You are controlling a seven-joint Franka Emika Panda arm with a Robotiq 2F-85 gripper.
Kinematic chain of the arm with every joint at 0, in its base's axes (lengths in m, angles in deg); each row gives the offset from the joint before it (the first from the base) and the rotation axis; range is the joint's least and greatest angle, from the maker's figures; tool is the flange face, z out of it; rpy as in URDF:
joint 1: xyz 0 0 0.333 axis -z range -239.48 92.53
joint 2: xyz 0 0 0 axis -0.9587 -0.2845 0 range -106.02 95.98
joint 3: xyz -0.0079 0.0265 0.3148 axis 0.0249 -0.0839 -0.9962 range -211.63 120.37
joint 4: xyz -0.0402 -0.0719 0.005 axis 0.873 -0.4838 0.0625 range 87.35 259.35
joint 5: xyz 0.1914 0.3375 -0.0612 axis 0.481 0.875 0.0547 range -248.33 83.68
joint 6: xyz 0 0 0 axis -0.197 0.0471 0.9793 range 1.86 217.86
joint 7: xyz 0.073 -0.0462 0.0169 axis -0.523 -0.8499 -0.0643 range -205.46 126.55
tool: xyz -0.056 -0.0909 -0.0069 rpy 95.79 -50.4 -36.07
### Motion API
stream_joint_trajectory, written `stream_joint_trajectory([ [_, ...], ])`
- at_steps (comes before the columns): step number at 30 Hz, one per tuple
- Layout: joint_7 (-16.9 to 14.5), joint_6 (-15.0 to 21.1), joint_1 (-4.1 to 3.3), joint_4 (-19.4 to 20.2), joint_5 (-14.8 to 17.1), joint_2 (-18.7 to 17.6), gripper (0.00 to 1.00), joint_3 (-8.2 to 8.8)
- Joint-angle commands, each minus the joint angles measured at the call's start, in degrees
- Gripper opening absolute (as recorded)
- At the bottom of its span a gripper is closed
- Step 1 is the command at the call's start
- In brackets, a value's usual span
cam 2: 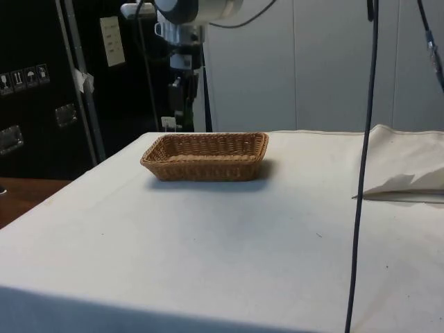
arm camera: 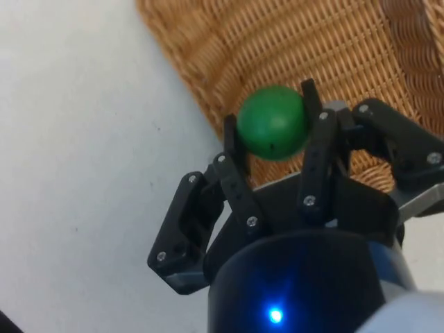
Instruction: Pick up the ball and place it into the basket.
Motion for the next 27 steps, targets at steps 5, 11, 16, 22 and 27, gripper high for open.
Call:
stream_joint_trajectory([
  [5,-4.64,2.41,1.09,0.06,4.98,-2.29,0.00,0.00],
  [11,-6.02,2.86,0.74,0.06,6.70,-3.72,0.00,0.69],
  [16,-6.36,3.38,0.80,0.06,7.10,-3.95,0.00,0.46],
  [22,-6.36,3.90,0.86,0.29,7.28,-4.70,0.00,0.29],
  [27,-6.53,4.70,1.03,0.29,7.68,-6.19,0.00,-0.11],
])
